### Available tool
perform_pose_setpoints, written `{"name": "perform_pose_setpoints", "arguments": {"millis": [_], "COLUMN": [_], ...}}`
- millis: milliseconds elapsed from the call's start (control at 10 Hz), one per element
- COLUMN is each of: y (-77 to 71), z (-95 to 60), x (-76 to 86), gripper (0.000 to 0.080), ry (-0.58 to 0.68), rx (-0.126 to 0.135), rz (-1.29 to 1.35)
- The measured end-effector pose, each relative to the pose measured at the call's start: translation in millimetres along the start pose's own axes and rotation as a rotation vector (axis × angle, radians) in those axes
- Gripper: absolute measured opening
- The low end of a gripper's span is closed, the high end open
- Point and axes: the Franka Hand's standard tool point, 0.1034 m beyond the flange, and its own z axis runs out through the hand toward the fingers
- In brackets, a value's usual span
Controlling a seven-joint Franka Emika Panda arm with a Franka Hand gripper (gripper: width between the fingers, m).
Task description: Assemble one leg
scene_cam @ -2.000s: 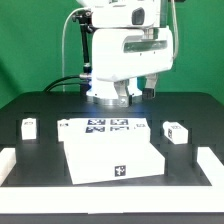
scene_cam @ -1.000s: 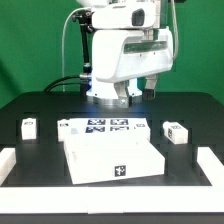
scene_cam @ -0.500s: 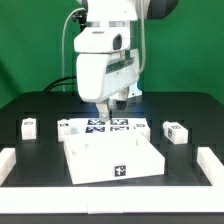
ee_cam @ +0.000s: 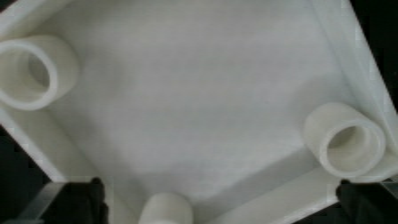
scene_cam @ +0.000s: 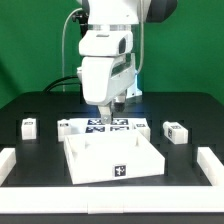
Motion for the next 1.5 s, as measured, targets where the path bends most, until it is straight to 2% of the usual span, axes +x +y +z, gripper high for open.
{"name": "perform_pose_setpoints", "arguments": {"millis": [100, 300, 500, 900, 1000, 1100, 1300, 1500], "y": [-2.5, -31.3, -53.7, -56.5, -58.9, -68.1, -77.6, -79.4], "z": [2.4, 22.3, 37.7, 40.3, 43.8, 58.0, 72.5, 75.6], "x": [-3.6, -32.9, -28.7, -31.5, -32.5, -35.4, -36.9, -39.8], "gripper": [0.0650, 0.0650, 0.0650, 0.0650, 0.0650, 0.0650, 0.0650, 0.0650], "ry": [0.001, 0.007, -0.012, -0.012, -0.012, -0.009, 0.000, -0.002], "rx": [0.002, 0.025, 0.000, 0.001, 0.010, 0.044, 0.066, 0.082], "rz": [-0.037, -0.250, -0.472, -0.465, -0.472, -0.476, -0.492, -0.484]}}
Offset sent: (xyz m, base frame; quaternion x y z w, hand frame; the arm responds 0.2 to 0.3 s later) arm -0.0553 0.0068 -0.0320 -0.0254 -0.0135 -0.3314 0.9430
